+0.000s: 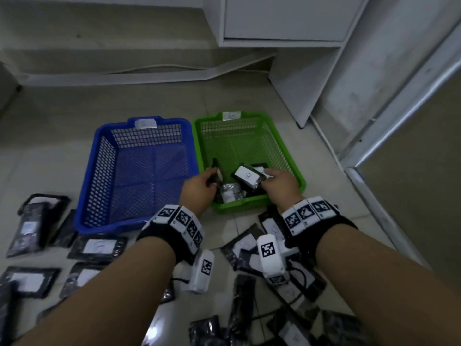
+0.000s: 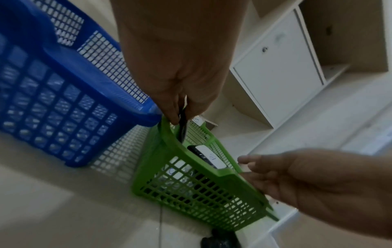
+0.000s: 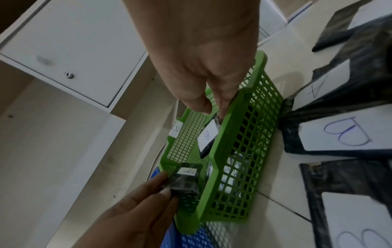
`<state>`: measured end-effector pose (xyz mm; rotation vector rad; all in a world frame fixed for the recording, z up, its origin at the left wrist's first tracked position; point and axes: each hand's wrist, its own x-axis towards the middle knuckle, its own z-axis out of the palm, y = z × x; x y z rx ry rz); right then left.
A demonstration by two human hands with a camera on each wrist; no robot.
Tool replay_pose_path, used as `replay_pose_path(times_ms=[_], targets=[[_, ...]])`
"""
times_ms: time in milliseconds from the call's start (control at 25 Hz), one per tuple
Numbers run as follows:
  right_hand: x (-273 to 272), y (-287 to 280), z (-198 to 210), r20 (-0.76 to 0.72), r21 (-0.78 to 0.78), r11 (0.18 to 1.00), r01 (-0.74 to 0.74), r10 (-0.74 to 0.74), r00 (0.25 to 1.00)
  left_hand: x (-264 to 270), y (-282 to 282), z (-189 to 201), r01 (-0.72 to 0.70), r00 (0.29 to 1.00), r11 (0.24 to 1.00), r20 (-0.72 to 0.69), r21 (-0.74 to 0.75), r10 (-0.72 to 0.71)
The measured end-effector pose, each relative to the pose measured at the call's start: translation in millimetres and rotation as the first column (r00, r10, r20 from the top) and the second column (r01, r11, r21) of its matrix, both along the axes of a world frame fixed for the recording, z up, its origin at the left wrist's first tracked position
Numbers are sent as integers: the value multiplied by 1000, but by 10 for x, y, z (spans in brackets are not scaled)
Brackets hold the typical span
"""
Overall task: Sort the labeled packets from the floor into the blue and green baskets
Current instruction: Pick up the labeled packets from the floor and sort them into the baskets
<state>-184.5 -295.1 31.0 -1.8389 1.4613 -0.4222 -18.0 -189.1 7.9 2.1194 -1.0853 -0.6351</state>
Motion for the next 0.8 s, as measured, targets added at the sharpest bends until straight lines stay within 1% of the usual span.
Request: replay_pose_path(times_ms=[80,120,160,200,280,320,360,400,480,520,560,600,680,720,760,800], targets=[[-68,61,148,-36,-39,995,-86,85,996,-10,-9,67,172,974,973,121,156,-192],[-118,98,230,-31,-42,992,-115,114,993,-6,12,106,211,960,958,141,196,-241],[-170,122,308,-23,-21,990,-142,141,990,-7,28,145,213,960,958,142,192,-242],[-247,173,380,-32,4,982,-187,187,982,-33,77,191,184,970,972,136,143,-203],[-372,254,489,-94,49,950,-308,312,946,-143,183,293,75,990,997,125,-29,-70],[-434,308,506,-116,74,935,-346,353,929,-245,245,315,45,993,995,114,-93,-34],[-488,375,492,-125,100,923,-371,382,916,-361,313,301,45,995,991,96,-124,-33],[-555,437,423,-123,132,915,-381,397,910,-492,387,251,77,995,990,75,-116,-69],[-682,575,178,-143,158,893,-421,443,885,-723,553,86,202,977,979,63,6,-202],[-742,653,31,-181,145,872,-467,488,854,-794,622,-26,248,964,965,81,79,-254],[-797,717,-121,-230,141,844,-518,537,812,-837,666,-142,268,954,955,103,122,-281],[-844,773,-272,-268,141,803,-578,594,759,-858,693,-269,270,950,952,118,145,-288],[-921,836,-527,-326,133,722,-679,678,658,-901,694,-511,234,960,959,116,161,-253],[-952,849,-633,-342,121,697,-707,698,629,-931,669,-622,205,968,963,112,178,-226],[-978,868,-700,-355,104,688,-719,701,619,-969,648,-709,170,973,963,118,210,-198],[-999,870,-753,-362,83,695,-714,689,628,-1003,621,-794,135,976,962,136,237,-170]])
